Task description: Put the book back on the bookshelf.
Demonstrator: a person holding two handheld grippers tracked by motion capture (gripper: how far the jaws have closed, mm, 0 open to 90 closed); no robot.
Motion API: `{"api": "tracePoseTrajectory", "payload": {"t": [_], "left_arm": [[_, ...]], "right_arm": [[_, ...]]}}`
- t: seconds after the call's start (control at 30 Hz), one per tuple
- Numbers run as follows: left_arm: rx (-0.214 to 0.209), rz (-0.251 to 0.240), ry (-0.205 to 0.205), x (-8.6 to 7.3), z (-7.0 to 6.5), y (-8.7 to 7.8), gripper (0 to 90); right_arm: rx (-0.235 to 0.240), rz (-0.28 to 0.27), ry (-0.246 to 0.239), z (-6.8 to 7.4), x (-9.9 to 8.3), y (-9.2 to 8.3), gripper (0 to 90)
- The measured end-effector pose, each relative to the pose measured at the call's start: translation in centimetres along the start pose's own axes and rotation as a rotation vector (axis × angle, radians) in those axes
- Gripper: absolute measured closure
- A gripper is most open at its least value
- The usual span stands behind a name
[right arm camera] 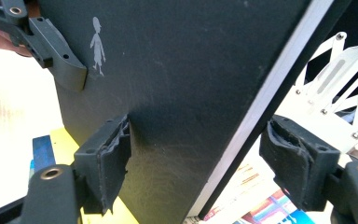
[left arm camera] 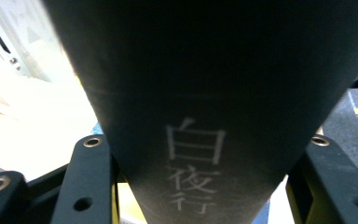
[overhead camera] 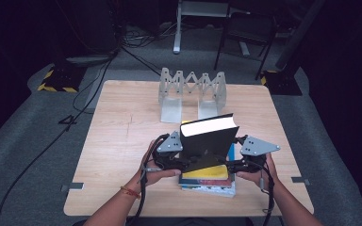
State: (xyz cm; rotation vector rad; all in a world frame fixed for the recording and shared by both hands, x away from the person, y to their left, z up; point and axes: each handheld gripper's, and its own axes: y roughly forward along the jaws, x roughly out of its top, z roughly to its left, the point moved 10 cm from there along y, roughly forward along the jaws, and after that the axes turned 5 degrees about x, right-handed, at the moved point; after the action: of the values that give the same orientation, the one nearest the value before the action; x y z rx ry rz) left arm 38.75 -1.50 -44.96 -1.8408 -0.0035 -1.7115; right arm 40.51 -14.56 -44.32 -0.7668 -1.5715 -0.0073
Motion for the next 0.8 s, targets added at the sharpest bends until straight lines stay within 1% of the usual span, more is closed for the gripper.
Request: {"api": "tracePoseTrajectory", "payload": {"t": [0.03,0.13,0.2,0.27,0.37,0.4,0.43,0.47,0.5,0.6,0.73,0.8], "left_arm": [[0.002,-0.001,0.003,0.0,0.0,0.0,45.8],[0.011,-0.008,0.004,0.3,0.0,0.0,45.3],[0.021,-0.016,0.023,0.6,0.0,-0.1,44.7],[0.014,-0.035,0.008,1.2,0.0,-0.3,44.4],[0.016,-0.068,0.012,2.4,0.1,-0.6,43.7],[0.013,-0.073,0.007,2.7,0.1,-0.7,43.6],[0.015,-0.074,0.011,2.9,0.1,-0.7,43.3],[0.020,-0.078,0.021,3.1,0.1,-0.7,42.5],[0.024,-0.083,0.015,3.4,0.1,-0.8,42.1],[0.037,-0.094,0.024,4.1,0.1,-1.1,40.4],[0.032,-0.122,0.008,5.1,0.2,-1.2,39.7],[0.029,-0.128,0.009,5.5,0.2,-1.3,39.0]], "right_arm": [[0.000,0.000,-0.005,0.0,0.0,0.0,25.2],[-0.002,-0.007,0.001,0.0,-0.1,0.0,25.3],[-0.002,-0.004,-0.004,0.1,-0.1,0.0,25.3],[0.004,-0.007,-0.004,0.1,0.0,0.0,25.3],[0.009,-0.008,0.001,0.0,-0.1,0.0,25.2],[0.009,-0.008,0.001,0.0,-0.1,0.0,25.2],[0.006,-0.007,0.001,0.0,-0.1,0.0,25.3],[0.004,-0.006,0.002,0.0,-0.1,0.0,25.3],[0.003,-0.006,0.005,0.0,-0.1,0.0,25.3],[0.000,0.000,0.005,0.1,0.0,0.0,25.2],[0.002,-0.001,0.010,0.1,-0.1,0.0,25.5],[0.004,-0.002,0.013,0.1,-0.1,0.0,25.4]]}}
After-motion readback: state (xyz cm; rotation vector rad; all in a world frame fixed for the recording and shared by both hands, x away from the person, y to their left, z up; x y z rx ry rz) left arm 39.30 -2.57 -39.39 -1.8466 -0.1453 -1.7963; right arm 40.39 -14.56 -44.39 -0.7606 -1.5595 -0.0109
